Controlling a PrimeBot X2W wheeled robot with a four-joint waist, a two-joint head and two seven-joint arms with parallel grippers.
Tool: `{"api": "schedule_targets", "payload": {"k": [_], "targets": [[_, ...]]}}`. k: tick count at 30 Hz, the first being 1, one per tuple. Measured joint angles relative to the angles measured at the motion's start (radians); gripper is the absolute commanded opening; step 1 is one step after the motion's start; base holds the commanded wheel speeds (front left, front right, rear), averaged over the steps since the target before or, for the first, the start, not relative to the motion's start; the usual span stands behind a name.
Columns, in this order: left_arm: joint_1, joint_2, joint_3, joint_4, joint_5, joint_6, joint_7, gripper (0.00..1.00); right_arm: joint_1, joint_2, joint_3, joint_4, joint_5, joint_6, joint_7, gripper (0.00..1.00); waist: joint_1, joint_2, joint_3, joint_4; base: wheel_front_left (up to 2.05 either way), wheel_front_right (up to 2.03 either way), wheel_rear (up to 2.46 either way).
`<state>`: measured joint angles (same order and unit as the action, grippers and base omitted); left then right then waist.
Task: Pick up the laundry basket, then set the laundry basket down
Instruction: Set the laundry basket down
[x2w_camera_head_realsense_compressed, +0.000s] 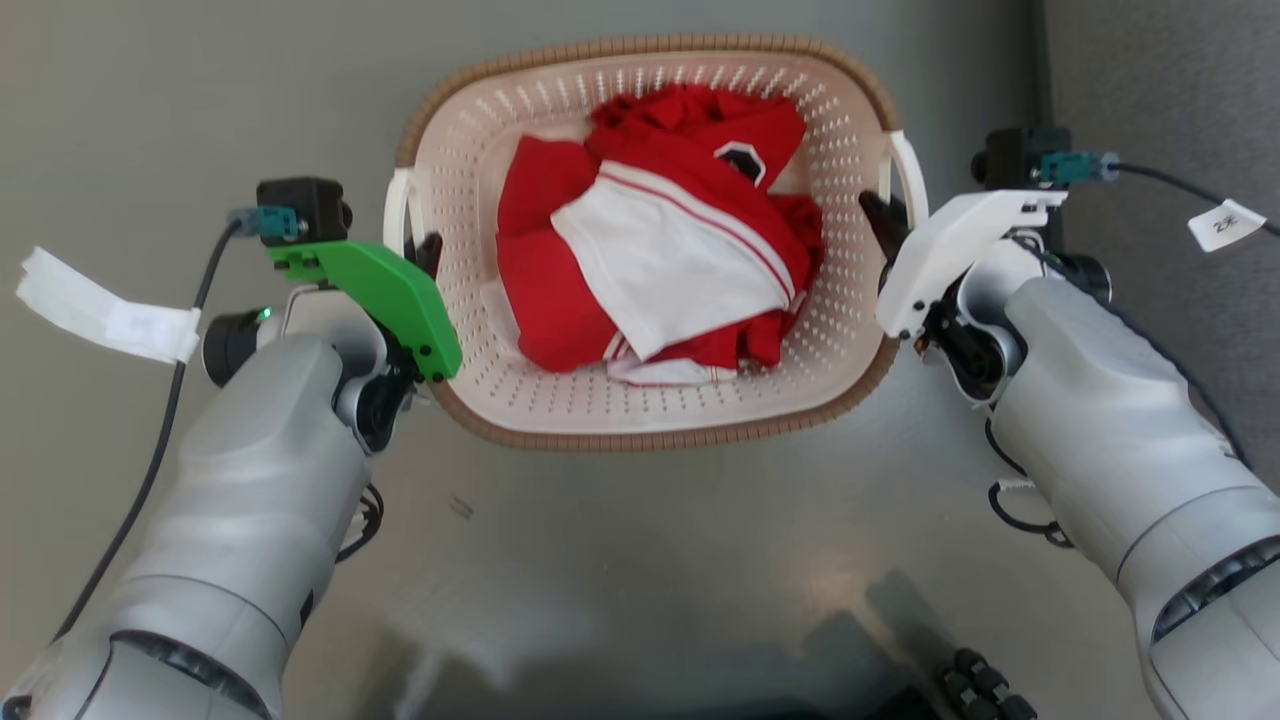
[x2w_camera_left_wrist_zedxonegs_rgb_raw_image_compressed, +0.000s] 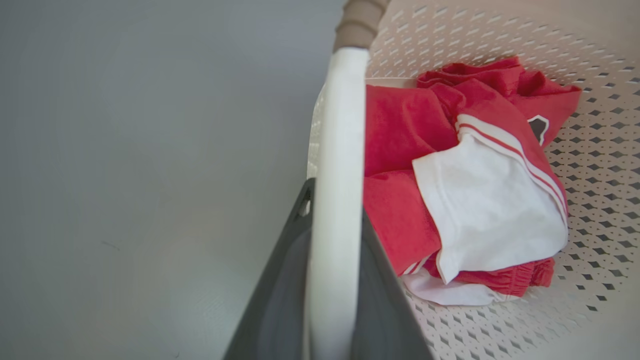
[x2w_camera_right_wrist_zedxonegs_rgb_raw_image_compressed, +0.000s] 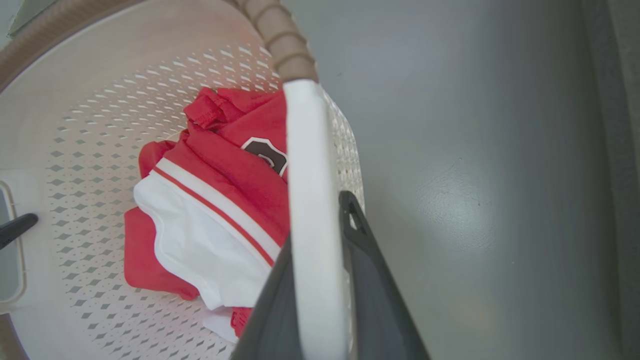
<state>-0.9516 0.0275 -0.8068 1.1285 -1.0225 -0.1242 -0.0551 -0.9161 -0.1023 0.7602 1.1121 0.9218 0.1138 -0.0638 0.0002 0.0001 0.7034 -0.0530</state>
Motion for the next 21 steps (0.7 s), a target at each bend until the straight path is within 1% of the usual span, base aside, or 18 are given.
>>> {"api": "schedule_targets", "payload": {"k": [11,21], "targets": [[-0.035,-0.001,-0.001,0.002,0.002,0.0,-0.044,0.0,-0.03,0.002,-0.002,0.02,0.0,0.0,-0.052,0.0,0.0,0.0,0.134,0.012,0.0,0.0,0.0],[-0.044,-0.001,-0.009,0.001,0.002,0.0,-0.066,0.0,-0.041,0.008,-0.001,0.044,0.0,0.005,-0.082,0.0,0.0,0.0,0.2,0.019,0.0,0.0,0.0]]}}
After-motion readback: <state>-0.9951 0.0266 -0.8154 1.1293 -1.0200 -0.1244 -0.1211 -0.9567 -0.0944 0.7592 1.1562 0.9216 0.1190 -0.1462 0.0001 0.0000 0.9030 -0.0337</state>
